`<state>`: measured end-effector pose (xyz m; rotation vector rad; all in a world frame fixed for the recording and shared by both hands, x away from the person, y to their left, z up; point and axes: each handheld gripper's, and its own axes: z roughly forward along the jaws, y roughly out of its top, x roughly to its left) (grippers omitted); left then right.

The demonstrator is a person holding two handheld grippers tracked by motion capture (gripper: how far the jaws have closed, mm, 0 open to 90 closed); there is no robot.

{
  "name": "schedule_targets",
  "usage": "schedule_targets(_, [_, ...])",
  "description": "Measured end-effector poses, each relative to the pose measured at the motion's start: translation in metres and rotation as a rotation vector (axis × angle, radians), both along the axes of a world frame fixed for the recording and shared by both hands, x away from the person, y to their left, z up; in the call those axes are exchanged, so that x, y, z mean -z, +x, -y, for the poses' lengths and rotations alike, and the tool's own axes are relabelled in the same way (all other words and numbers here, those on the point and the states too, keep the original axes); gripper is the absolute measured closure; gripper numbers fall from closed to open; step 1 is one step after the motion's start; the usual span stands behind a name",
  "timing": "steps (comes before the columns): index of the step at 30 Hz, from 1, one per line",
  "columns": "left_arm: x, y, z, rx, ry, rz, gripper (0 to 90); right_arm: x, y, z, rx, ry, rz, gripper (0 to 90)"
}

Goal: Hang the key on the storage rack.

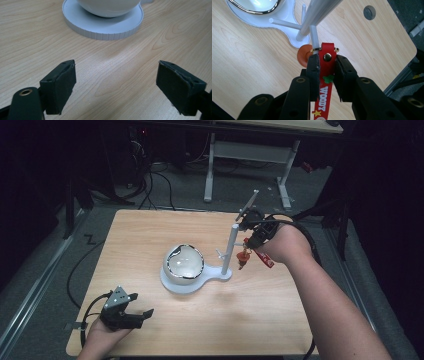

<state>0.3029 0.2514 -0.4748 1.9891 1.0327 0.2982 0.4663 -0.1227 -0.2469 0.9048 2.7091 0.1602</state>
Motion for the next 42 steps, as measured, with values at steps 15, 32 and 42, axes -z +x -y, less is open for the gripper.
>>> schedule_targets(15, [0.001, 0.000, 0.001, 0.000, -0.001, -0.006, 17.4, -0.005, -0.005, 0.008, 0.037, 0.017, 0.053, 66.5])
schedule_targets(32, [0.002, 0.000, 0.002, -0.001, 0.008, -0.002, 17.1, 0.019, -0.008, 0.044, 0.176, 0.118, 0.124, 43.7])
schedule_targets(42, [0.005, 0.003, 0.002, -0.032, 0.009, -0.001, 15.3, 0.064, -0.030, 0.073, 0.223, 0.232, 0.134, 26.9])
